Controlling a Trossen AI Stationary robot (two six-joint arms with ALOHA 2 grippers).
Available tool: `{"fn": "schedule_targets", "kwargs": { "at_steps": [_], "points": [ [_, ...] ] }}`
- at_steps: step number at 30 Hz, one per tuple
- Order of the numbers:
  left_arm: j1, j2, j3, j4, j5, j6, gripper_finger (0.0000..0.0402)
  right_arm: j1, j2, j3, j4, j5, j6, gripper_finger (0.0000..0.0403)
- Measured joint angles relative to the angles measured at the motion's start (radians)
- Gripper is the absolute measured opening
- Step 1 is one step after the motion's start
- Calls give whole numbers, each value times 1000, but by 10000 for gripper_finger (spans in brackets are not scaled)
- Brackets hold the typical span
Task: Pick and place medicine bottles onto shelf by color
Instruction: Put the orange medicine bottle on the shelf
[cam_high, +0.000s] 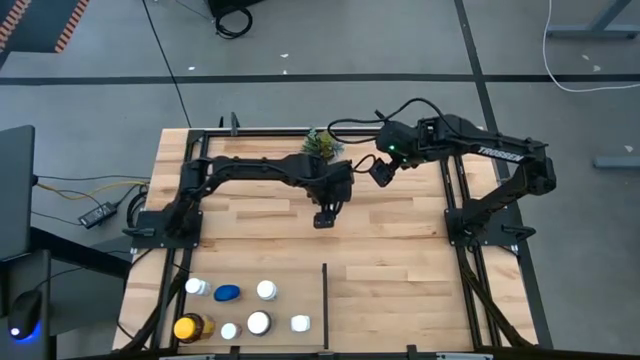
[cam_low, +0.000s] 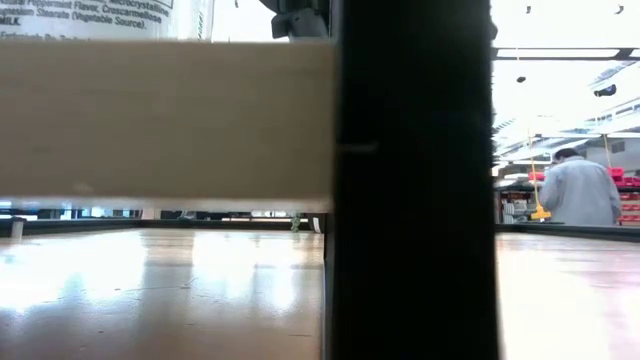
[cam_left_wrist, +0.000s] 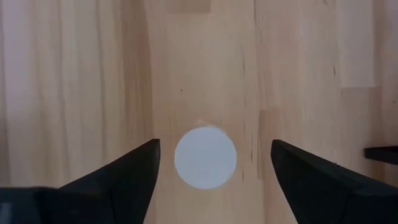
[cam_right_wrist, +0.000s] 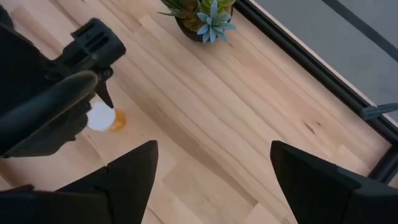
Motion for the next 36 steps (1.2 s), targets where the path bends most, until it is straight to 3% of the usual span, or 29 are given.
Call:
{"fn": "schedule_targets", "kwargs": {
  "at_steps": [12,23,36],
  "points": [
    [-12,30,-2,-21,7,-22,314,53,-12,0,-58,91,48,319],
    [-4,8,-1,-15,7,-40,314,16,-72,1,-176,136,53,319],
    [-7,47,-1,0,7,-29,314,15,-150,1,-187,171,130,319]
  ]
}}
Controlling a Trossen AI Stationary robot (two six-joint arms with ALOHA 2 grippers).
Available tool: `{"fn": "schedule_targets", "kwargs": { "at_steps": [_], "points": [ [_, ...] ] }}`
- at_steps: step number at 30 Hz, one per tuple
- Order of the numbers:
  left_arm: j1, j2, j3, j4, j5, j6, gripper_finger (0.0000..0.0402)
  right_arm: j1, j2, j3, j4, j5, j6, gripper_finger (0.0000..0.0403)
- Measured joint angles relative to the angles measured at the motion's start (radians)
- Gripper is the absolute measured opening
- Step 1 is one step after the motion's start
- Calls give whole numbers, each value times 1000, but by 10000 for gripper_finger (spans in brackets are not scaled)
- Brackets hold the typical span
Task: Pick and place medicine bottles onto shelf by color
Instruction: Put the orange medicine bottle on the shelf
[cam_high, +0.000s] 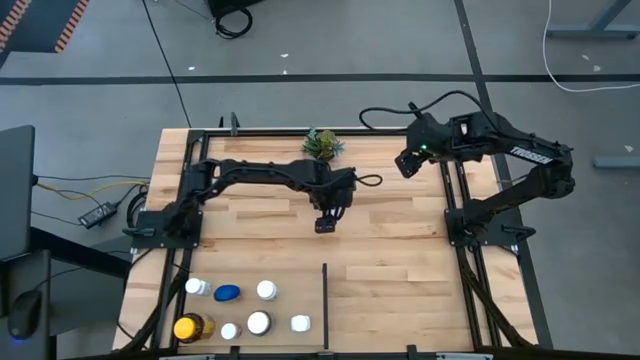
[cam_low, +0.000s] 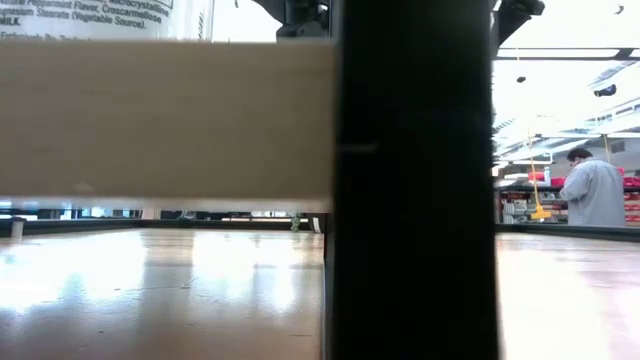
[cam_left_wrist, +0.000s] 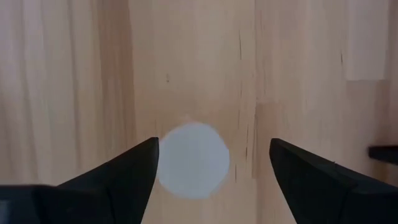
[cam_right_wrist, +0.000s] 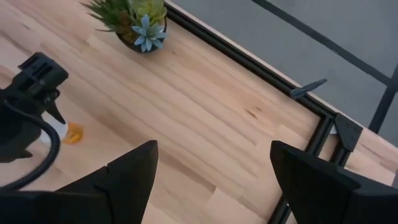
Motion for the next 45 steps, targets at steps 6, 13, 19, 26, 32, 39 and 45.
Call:
{"fn": "schedule_targets", "kwargs": {
  "at_steps": [6,13,19,26,32,39,45],
  "points": [
    [-7,21,2,-10,-5,5,314,3,-12,0,-8,3,39,319],
    [-12,28,-1,35,-50,2,314,3,-12,0,-8,2,49,319],
    [-14,28,0,35,-51,-5,314,3,-12,0,-8,2,51,319],
    [-17,28,0,-21,-51,-4,314,3,-12,0,-8,1,48,319],
    [-16,28,0,-72,-50,-4,314,3,-12,0,-8,13,47,319],
    [-25,27,0,-117,-32,27,314,3,-11,0,-8,15,46,319],
    [-25,27,0,-80,-30,24,314,3,-11,0,-8,15,35,319]
  ]
}}
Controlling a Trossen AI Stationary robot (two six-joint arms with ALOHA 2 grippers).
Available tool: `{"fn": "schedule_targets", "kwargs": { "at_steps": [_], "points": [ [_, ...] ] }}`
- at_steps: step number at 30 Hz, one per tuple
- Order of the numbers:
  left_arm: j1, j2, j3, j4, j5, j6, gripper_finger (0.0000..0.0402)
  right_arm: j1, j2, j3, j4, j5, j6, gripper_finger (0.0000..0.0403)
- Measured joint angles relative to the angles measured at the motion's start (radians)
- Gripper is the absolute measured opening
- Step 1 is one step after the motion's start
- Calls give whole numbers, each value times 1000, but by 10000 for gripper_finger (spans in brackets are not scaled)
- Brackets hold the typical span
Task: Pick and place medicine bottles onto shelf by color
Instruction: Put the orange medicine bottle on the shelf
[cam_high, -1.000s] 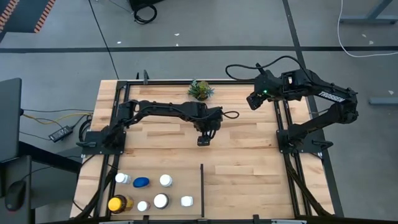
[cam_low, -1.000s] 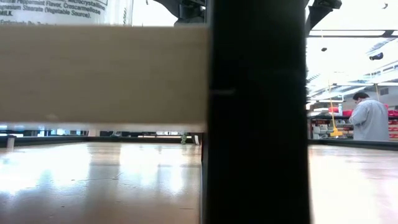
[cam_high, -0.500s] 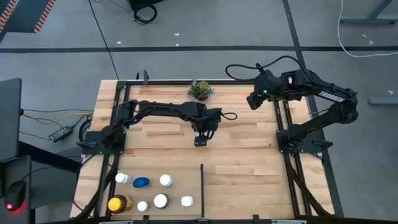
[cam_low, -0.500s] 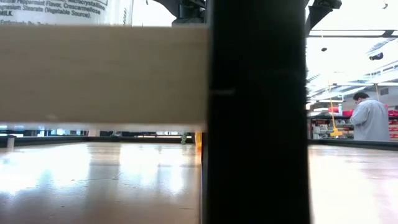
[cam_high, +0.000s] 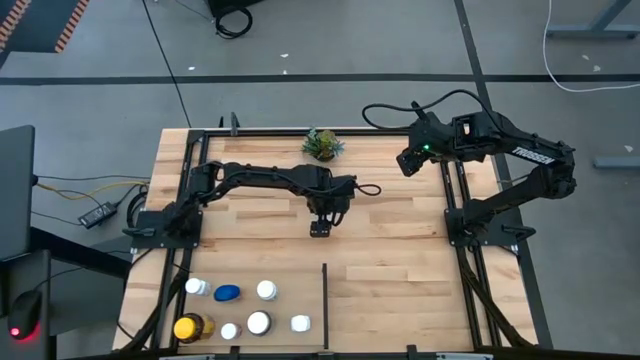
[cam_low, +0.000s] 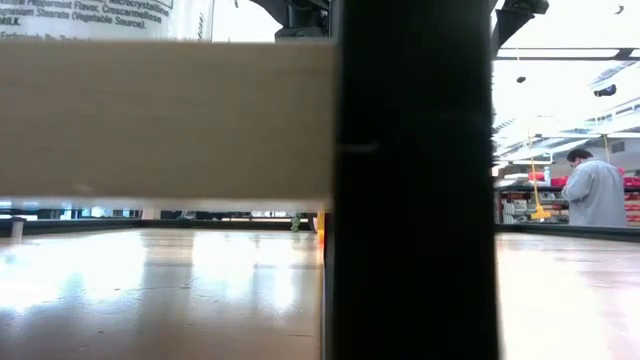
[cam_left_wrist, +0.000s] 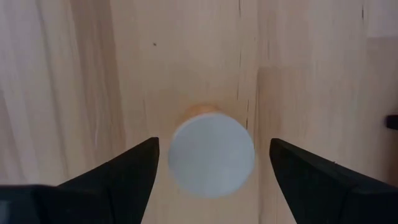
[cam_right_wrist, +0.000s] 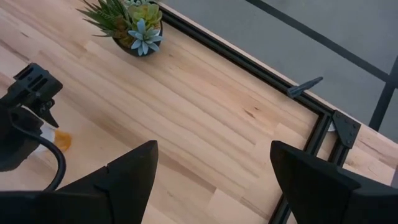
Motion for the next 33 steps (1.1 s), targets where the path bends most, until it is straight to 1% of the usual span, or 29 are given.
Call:
{"fn": "schedule_targets", "kwargs": {
  "at_steps": [9,14,21,27,33],
  "points": [
    [-1,5,1,5,-2,-2,313,0,0,0,0,0,-11,319],
    [-4,31,2,5,-44,-3,313,0,0,0,0,0,-6,319],
    [-5,31,1,10,-67,-3,311,0,0,0,-4,0,3,319],
    [-5,31,1,16,-69,-4,289,0,0,0,-4,0,6,319],
    [-6,31,1,18,-68,-27,253,0,0,0,-4,1,8,319]
  ]
}}
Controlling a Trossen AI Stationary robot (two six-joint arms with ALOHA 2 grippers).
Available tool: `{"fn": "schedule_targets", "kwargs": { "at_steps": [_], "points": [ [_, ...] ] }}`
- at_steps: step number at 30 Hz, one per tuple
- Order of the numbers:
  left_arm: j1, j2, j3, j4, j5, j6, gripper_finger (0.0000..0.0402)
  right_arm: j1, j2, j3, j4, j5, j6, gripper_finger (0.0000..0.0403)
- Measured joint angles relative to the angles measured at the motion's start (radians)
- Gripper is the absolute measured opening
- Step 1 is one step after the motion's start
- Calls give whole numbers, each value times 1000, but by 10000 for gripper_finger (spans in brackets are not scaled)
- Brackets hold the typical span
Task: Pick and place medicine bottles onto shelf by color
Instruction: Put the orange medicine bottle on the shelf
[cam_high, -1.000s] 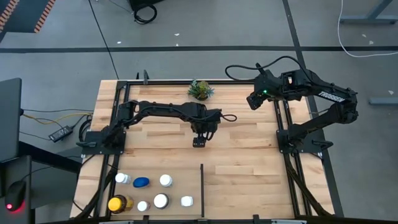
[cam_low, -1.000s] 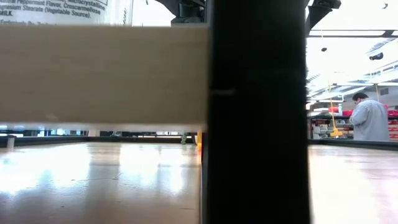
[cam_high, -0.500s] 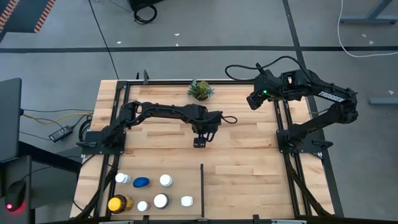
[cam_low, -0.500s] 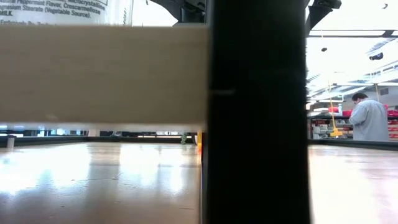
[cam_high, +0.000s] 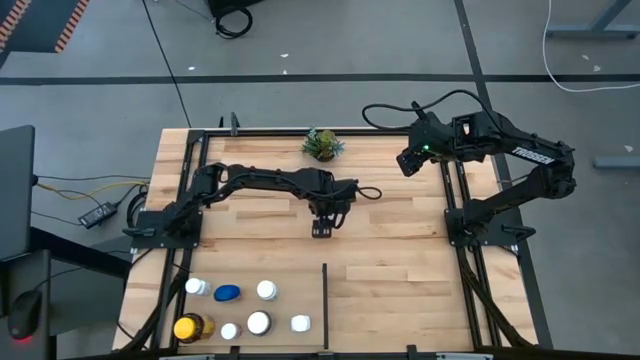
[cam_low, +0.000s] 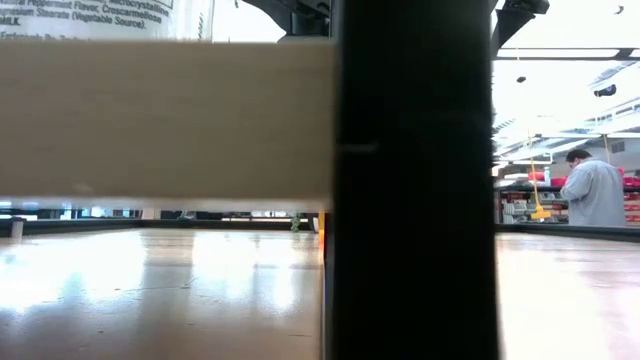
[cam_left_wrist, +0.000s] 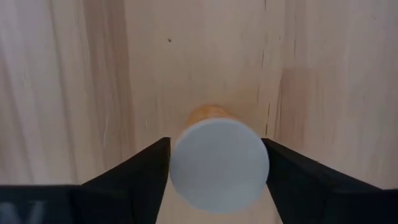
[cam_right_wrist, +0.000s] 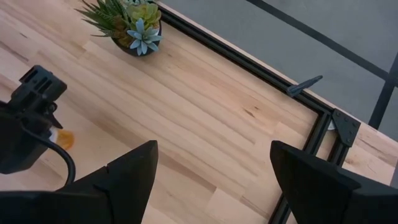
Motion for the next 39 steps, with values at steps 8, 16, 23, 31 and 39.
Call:
{"fn": "schedule_targets", "kwargs": {
  "at_steps": [8,16,23,31,39],
  "points": [
    [0,0,0,2,0,-13,211,0,0,0,0,14,-1,319],
    [0,0,0,-8,0,-64,232,0,0,0,0,15,-4,319],
    [-1,-3,0,-78,24,-164,210,0,0,0,0,24,-34,319],
    [-17,-63,-1,-131,51,-213,231,-2,0,0,0,63,-84,319],
    [-64,-117,-1,-179,49,-235,210,-2,0,0,0,72,-109,319]
  ]
}}
